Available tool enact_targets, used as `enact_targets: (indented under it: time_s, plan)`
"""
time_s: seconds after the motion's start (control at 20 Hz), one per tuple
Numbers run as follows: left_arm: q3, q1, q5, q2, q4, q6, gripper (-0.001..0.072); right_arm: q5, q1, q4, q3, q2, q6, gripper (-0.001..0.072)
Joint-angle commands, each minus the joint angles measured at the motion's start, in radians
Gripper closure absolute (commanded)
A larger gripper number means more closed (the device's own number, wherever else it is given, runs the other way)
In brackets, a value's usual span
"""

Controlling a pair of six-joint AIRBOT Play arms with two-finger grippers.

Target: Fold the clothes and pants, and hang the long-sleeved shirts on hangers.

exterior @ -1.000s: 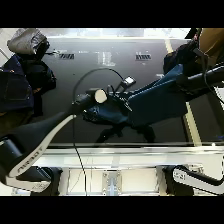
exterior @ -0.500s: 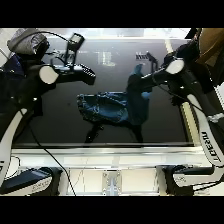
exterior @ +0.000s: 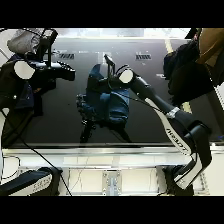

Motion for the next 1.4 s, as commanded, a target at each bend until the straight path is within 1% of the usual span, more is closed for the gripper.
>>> enact_targets:
  time_s: [0.0,0.05,0.1,0.15,0.2,0.3,0.4,0.45,0.55,0.65,0.75,0.85,0.9,0.95,1.0,1.05,1.15,1.3,1.35]
  plan:
    - [0.000,0.009,-0.024,0.002,0.009,0.001,0.0683,-0.026,0.077,0.050,0.050,-0.090,0.015,0.0677]
    - [0.000,0.009,-0.024,0.002,0.009,0.001,0.0683,-0.036,0.097,0.051,0.050,-0.098,0.011,0.0671]
    - [0.000,0.009,-0.024,0.002,0.009,0.001,0.0683,-0.050,0.116,0.051,0.050,-0.100,0.010,0.0562]
    - [0.000,0.009,-0.024,0.002,0.009,0.001,0.0683,-0.056,0.135,0.053,0.054,-0.099,0.003,0.0342]
    - [0.000,0.009,-0.024,0.002,0.009,0.001,0.0683,-0.051,0.149,0.054,0.064,-0.099,-0.011,0.0234]
    - [0.000,0.009,-0.026,0.002,0.009,0.001,0.0682,0.011,0.169,0.051,0.098,-0.099,-0.045,0.0235]
    - [0.000,0.009,-0.039,0.002,0.009,0.001,0.0683,0.112,0.167,0.023,0.135,-0.095,-0.071,0.0235]
    - [0.000,0.009,-0.047,0.002,0.009,0.001,0.0683,0.185,0.156,-0.043,0.158,-0.093,-0.071,0.0236]
    - [0.000,0.009,-0.060,0.002,0.009,0.002,0.0682,0.366,0.108,-0.242,0.190,-0.089,-0.058,0.0237]
    - [0.000,0.011,-0.079,0.002,0.009,0.004,0.0683,0.506,0.021,-0.440,0.199,-0.070,-0.007,0.0237]
    - [0.000,0.012,-0.081,0.002,0.017,0.004,0.0682,0.544,-0.087,-0.535,0.199,-0.035,-0.008,0.0235]
    - [0.000,0.012,-0.081,0.002,0.018,0.004,0.0682,0.547,-0.200,-0.565,0.190,-0.010,-0.021,0.0219]
    - [0.000,0.012,-0.081,0.002,0.023,0.004,0.0682,0.555,-0.256,-0.560,0.173,-0.007,-0.028,0.0215]
    - [0.000,0.012,-0.081,0.002,0.033,0.004,0.0682,0.571,-0.305,-0.539,0.142,-0.006,-0.030,0.0122]
    - [0.000,0.012,-0.081,0.002,0.044,0.004,0.0683,0.587,-0.352,-0.496,0.091,-0.006,-0.043,0.0067]
    - [0.000,0.012,-0.081,0.002,0.053,0.004,0.0682,0.590,-0.389,-0.448,0.029,-0.006,-0.055,0.0039]
    - [0.000,0.012,-0.080,0.002,0.054,0.004,0.0682,0.549,-0.451,-0.305,-0.113,-0.009,-0.111,0.0024]
    - [0.000,0.012,-0.080,0.002,0.054,0.004,0.0682,0.354,-0.512,-0.015,-0.284,-0.013,-0.306,0.0024]
    - [0.000,0.012,-0.080,0.002,0.054,0.004,0.0683,0.314,-0.521,0.046,-0.312,-0.022,-0.353,0.0024]
